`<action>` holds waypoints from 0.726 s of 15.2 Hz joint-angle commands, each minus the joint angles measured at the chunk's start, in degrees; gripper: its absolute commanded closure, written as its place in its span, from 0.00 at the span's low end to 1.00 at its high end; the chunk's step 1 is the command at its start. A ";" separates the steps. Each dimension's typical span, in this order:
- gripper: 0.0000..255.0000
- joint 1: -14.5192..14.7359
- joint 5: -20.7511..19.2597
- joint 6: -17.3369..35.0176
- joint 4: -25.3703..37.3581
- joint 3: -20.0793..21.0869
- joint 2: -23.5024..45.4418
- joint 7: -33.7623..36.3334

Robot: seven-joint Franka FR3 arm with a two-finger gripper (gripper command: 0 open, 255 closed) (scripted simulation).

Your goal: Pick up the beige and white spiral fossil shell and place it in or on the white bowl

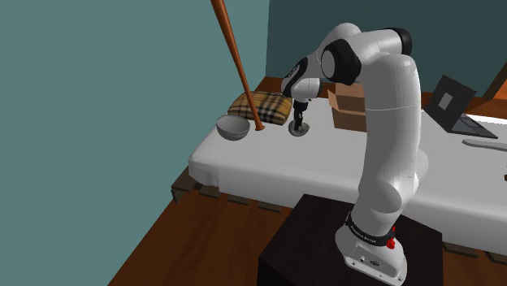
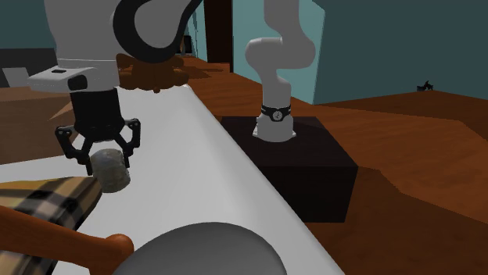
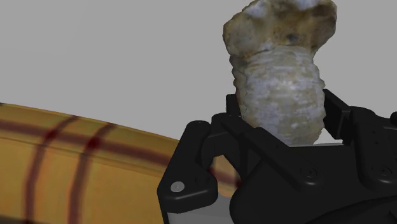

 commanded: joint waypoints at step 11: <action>1.00 1.14 -2.88 -4.04 1.21 -1.62 -3.30 1.95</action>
